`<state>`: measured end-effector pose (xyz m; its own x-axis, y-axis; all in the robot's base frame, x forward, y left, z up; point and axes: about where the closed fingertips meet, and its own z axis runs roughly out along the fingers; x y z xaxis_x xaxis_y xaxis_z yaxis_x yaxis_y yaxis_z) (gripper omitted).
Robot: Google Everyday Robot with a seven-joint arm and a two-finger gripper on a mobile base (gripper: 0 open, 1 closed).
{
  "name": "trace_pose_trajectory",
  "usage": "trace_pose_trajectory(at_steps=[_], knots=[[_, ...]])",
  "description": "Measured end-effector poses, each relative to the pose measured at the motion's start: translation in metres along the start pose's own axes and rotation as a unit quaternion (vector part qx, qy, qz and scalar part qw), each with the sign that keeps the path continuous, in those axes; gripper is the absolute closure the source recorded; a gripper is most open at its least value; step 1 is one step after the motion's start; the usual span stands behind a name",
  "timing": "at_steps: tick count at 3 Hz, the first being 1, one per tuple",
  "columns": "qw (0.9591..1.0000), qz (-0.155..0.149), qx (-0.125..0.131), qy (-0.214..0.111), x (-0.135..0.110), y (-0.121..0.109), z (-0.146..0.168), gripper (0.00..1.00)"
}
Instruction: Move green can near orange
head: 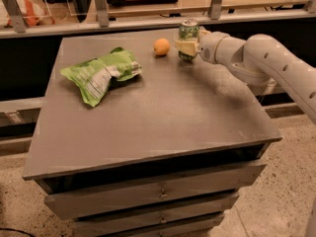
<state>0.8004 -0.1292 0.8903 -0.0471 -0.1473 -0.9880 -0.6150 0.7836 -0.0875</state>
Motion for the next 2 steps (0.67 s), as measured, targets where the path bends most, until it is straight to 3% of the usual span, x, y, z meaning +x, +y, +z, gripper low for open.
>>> trace_pose_trajectory(at_steps=[2], knots=[[0.9999, 0.004, -0.014, -0.004, 0.0018, 0.0064, 0.016, 1.0]])
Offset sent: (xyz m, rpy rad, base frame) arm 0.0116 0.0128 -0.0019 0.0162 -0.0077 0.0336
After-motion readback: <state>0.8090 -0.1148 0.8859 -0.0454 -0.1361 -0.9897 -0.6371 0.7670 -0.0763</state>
